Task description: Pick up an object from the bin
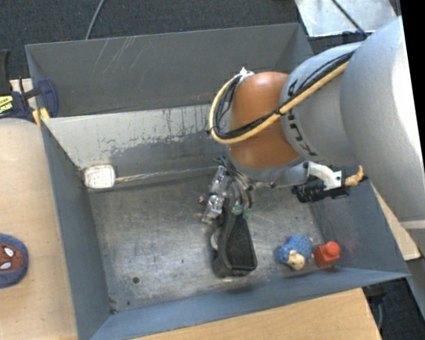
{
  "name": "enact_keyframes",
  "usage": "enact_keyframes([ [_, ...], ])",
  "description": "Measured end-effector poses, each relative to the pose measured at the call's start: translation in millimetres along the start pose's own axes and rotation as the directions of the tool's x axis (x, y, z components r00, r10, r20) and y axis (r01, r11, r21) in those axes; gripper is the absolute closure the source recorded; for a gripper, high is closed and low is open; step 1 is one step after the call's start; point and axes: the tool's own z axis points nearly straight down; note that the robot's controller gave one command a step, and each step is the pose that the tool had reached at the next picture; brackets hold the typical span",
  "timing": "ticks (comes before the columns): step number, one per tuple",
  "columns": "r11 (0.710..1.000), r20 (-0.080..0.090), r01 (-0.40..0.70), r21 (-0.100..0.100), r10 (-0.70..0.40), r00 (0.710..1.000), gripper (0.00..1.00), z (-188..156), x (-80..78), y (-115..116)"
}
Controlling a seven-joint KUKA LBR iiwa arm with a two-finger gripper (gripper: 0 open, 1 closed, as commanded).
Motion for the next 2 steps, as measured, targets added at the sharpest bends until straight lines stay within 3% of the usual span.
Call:
enact_keyframes([
  [1, 1.000, -0.012, 0.002, 0.008, -0.002, 1.000, 1.00, -60.2, -2.5, 0.1],
  [2, 1.000, -0.016, 0.003, 0.011, -0.002, 1.000, 1.00, -58.7, -2.4, -0.6],
])
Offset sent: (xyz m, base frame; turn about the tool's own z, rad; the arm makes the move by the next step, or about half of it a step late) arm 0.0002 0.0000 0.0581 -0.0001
